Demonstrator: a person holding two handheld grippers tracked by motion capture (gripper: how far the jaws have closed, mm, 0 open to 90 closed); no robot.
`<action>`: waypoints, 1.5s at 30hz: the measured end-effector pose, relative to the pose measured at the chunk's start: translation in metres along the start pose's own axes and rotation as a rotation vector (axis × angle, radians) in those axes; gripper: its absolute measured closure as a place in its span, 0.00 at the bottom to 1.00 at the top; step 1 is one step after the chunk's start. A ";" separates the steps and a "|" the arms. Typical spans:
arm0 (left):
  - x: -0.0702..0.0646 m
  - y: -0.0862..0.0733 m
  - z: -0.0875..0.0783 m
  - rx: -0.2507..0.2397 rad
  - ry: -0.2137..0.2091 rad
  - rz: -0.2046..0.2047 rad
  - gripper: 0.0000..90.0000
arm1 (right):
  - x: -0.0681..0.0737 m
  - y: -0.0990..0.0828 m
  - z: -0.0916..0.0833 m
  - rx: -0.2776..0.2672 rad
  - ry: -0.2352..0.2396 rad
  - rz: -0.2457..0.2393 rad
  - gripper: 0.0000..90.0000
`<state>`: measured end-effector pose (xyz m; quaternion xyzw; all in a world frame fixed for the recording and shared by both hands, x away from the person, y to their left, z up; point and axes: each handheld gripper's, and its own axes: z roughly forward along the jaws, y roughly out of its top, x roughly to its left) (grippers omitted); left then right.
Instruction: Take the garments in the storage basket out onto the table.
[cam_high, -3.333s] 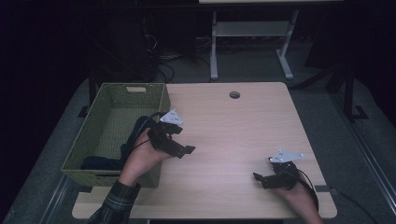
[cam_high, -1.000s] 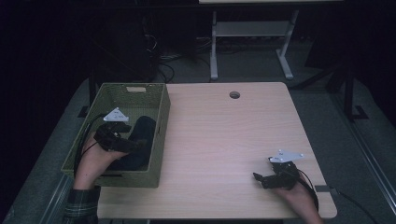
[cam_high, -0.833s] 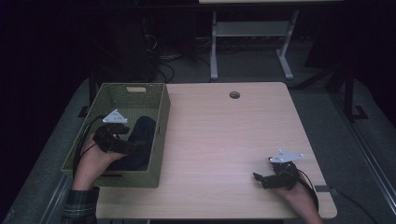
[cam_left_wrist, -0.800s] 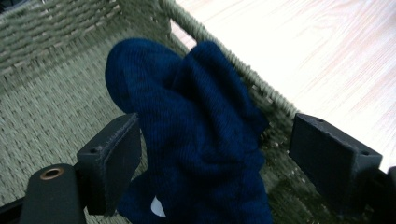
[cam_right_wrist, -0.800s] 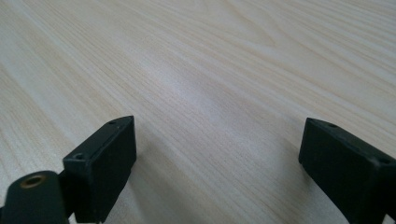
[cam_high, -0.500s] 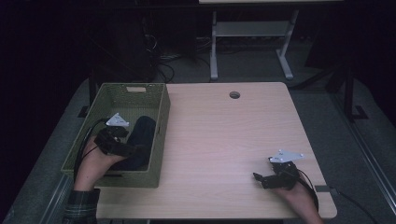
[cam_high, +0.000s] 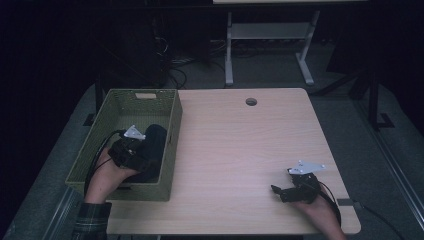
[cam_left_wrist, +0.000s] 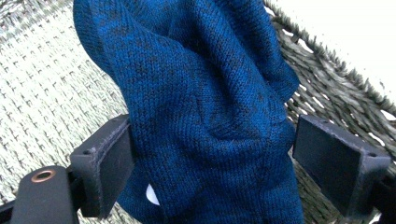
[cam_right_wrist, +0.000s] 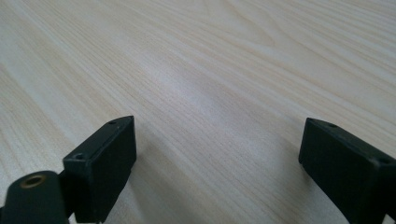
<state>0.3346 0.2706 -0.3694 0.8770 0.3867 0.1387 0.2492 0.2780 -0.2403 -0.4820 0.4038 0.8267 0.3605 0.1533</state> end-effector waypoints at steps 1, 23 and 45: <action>0.000 0.000 0.001 0.005 0.000 0.000 0.15 | 0.000 0.000 0.000 0.000 0.000 0.000 0.12; -0.001 0.001 0.009 0.091 -0.063 0.013 0.43 | 0.000 0.000 0.000 0.000 0.000 0.000 0.12; 0.012 0.007 -0.010 0.080 -0.165 -0.005 0.79 | 0.000 0.000 0.000 0.000 0.000 0.000 0.12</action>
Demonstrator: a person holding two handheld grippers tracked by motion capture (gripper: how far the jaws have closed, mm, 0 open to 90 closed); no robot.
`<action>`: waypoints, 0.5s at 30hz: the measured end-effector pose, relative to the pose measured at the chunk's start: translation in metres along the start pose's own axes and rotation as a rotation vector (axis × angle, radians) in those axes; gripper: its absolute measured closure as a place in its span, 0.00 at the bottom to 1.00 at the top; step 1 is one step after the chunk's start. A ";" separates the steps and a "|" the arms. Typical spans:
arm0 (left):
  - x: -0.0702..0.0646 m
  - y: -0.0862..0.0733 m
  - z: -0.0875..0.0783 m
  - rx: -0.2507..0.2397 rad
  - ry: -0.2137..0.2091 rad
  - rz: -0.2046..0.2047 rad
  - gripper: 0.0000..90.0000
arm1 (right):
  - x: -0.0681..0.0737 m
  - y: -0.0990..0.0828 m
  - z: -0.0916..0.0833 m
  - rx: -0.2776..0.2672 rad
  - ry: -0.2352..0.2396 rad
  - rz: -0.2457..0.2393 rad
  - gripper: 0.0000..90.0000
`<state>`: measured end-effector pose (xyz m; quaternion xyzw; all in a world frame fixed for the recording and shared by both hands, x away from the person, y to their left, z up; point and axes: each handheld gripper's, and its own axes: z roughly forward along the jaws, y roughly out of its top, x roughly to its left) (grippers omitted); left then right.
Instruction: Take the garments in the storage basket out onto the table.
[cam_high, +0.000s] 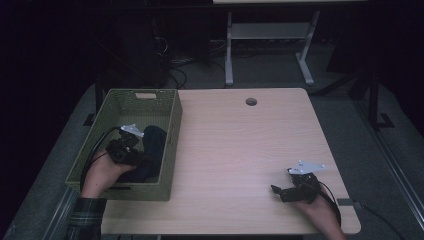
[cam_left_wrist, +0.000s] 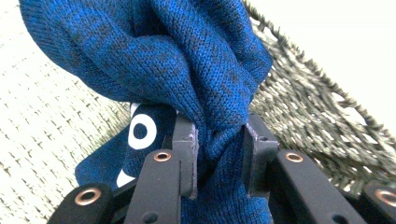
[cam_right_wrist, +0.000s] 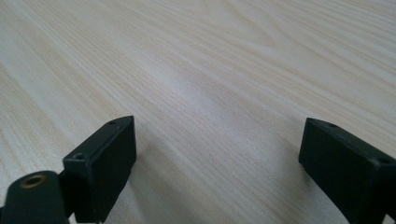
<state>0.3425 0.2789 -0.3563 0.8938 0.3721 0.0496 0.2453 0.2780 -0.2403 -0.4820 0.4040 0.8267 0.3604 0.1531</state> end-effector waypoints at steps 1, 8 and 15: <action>0.001 0.001 -0.002 -0.004 -0.001 -0.003 0.79 | 0.000 0.000 0.000 -0.001 0.000 0.000 0.12; 0.002 0.008 -0.019 -0.021 0.011 -0.002 0.80 | 0.000 0.000 0.000 0.000 0.000 0.000 0.12; 0.007 0.014 -0.036 -0.047 0.019 -0.011 0.81 | 0.000 0.000 0.000 0.000 0.000 0.000 0.12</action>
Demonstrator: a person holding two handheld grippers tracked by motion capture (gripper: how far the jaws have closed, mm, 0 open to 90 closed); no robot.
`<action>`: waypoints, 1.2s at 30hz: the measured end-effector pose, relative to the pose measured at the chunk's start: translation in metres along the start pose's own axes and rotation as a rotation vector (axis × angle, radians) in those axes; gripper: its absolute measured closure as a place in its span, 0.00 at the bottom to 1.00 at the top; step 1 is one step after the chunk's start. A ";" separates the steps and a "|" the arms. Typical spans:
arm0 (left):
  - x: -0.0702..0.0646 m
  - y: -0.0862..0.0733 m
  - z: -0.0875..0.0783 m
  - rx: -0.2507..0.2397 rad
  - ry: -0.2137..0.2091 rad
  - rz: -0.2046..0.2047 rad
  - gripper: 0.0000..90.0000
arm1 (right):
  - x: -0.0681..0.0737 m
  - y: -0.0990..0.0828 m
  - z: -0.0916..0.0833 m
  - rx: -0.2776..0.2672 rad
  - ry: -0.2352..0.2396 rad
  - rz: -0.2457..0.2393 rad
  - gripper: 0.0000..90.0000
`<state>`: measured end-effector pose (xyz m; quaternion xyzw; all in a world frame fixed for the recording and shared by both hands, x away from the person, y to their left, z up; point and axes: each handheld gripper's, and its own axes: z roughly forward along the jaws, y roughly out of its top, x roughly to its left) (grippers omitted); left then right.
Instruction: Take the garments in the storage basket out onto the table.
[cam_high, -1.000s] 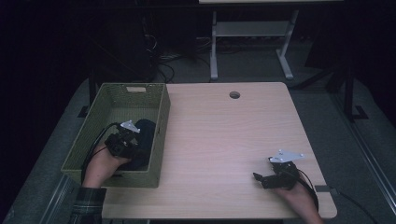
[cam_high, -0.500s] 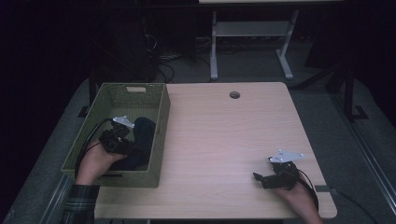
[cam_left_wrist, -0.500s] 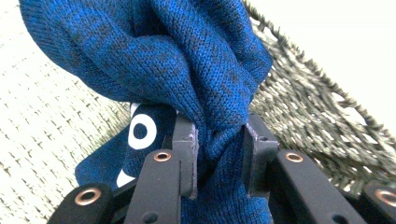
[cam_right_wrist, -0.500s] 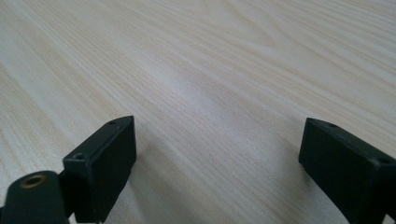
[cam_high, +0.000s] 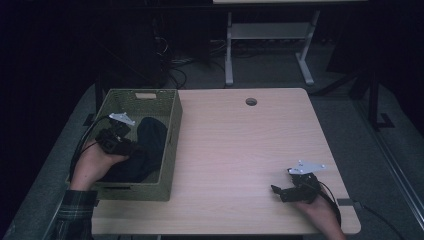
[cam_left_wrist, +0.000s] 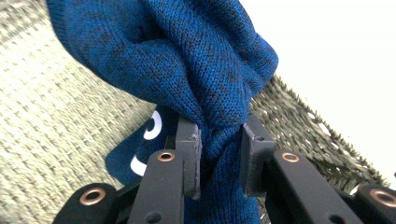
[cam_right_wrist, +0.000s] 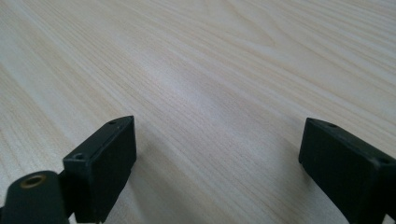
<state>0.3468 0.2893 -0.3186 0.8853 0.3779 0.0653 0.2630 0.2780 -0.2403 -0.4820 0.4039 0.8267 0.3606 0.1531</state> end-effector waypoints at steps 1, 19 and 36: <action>0.001 0.001 -0.002 0.000 -0.001 0.001 0.81 | 0.000 0.000 0.000 -0.001 0.000 0.000 0.12; 0.013 0.028 -0.051 -0.049 0.005 0.012 0.82 | 0.000 0.000 0.000 -0.001 0.000 0.000 0.12; 0.003 0.061 -0.083 -0.095 0.000 0.056 0.83 | 0.000 0.000 0.000 -0.004 0.000 0.002 0.12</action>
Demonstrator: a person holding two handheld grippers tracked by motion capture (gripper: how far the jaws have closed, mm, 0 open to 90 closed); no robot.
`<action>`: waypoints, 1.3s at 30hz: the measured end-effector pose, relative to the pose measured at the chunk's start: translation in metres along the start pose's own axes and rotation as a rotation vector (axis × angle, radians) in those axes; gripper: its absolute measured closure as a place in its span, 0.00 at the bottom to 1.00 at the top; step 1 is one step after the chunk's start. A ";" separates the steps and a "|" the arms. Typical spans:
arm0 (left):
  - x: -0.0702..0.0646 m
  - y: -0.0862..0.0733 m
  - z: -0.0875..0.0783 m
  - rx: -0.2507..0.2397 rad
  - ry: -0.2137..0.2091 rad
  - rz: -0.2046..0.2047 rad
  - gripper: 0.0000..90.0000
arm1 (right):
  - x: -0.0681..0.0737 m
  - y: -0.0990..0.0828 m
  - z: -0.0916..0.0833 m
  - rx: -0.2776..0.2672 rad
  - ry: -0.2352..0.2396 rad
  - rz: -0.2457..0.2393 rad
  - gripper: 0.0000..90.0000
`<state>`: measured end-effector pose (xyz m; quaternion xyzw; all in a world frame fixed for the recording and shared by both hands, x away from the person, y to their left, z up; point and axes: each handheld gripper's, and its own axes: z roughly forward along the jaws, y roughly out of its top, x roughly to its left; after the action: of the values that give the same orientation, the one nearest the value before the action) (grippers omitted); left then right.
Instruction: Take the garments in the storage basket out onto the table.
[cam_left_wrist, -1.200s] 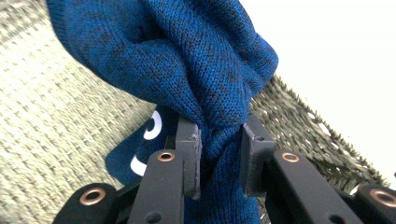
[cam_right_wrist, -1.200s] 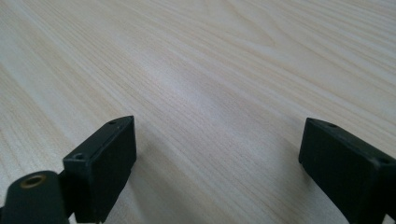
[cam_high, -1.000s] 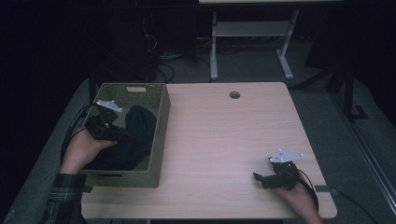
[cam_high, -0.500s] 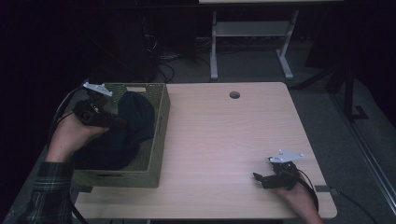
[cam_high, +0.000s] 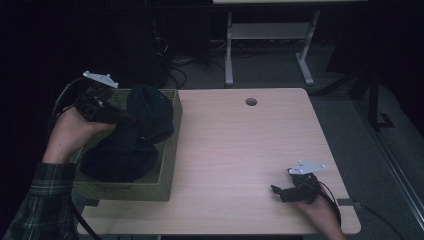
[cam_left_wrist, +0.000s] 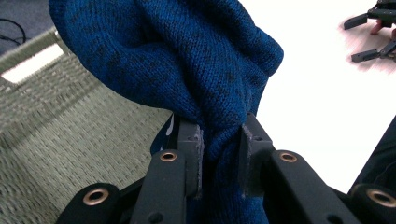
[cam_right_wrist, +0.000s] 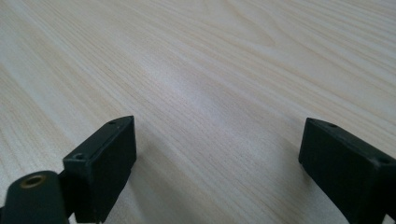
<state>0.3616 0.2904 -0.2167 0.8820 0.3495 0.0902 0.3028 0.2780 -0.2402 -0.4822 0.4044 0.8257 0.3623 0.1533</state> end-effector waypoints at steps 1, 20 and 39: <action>-0.001 0.003 -0.001 -0.001 -0.001 0.005 0.83 | 0.000 0.000 0.000 0.002 0.000 -0.001 0.12; -0.028 0.051 -0.008 -0.016 -0.057 0.093 0.83 | 0.000 0.000 0.000 0.002 0.000 -0.001 0.12; -0.068 0.102 0.021 -0.021 -0.132 0.177 0.83 | 0.000 0.000 0.000 0.002 0.000 0.001 0.12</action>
<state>0.3763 0.1768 -0.1686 0.9103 0.2486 0.0618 0.3251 0.2779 -0.2401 -0.4820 0.4051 0.8258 0.3616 0.1526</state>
